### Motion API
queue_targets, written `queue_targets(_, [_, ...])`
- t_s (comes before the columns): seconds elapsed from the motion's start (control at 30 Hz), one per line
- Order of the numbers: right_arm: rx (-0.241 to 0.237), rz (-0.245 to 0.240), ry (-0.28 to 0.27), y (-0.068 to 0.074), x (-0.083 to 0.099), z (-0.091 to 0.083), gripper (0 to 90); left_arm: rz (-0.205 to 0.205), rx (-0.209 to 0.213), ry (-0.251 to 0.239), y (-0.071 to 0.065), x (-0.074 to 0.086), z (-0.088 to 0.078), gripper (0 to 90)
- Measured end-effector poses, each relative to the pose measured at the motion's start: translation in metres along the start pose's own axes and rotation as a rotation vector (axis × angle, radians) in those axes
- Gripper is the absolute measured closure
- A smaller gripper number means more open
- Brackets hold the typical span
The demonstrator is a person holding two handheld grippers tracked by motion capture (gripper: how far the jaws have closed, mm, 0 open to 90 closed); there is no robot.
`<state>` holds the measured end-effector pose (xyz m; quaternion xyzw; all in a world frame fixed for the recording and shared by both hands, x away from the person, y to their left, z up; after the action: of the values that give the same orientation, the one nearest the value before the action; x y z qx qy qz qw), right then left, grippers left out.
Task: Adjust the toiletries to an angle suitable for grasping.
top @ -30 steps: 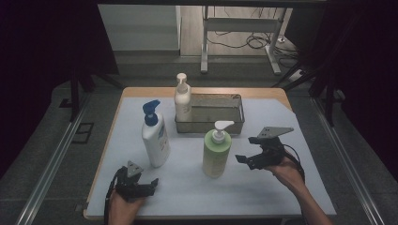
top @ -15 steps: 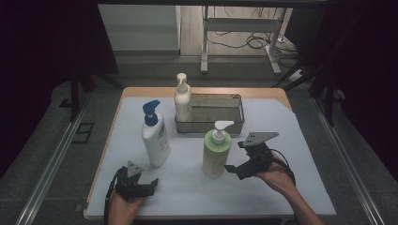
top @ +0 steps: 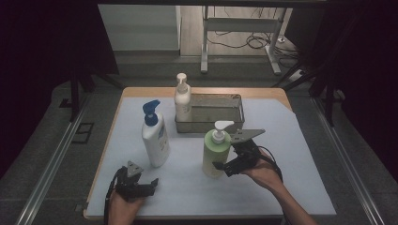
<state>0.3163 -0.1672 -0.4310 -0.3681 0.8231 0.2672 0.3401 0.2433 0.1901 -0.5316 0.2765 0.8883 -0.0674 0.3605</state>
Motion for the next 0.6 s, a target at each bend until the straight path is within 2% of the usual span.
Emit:
queue_targets(0.2, [0.009, 0.002, -0.004, 0.004, -0.004, 0.011, 1.9, 0.0, 0.0, 0.0, 0.0, 0.0, 0.0, 10.5])
queue_targets(0.3, [0.008, 0.006, -0.007, 0.005, -0.006, 0.015, 5.6, 0.0, 0.0, 0.0, 0.0, 0.0, 0.0, 10.5])
queue_targets(0.37, [0.026, 0.019, -0.022, 0.005, -0.007, 0.016, 9.8, 0.0, 0.0, 0.0, 0.0, 0.0, 0.0, 10.5])
queue_targets(0.43, [0.026, 0.021, -0.022, 0.005, -0.007, 0.016, 9.9, 0.0, 0.0, 0.0, 0.0, 0.0, 0.0, 10.5])
queue_targets(0.6, [0.063, -0.005, -0.011, 0.009, -0.007, 0.013, 11.6, 0.0, 0.0, 0.0, 0.0, 0.0, 0.0, 10.5])
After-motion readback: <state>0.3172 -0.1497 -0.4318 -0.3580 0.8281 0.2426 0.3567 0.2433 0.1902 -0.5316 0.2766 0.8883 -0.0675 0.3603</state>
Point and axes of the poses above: each handheld gripper's, and its own axes: z roughly forward along the jaws, x roughly out of its underside, y roughly to its left, the point moved 1 cm from there along z, roughly forward along the jaws, and after that the axes turned 9 degrees about z, right-handed, at the moved point
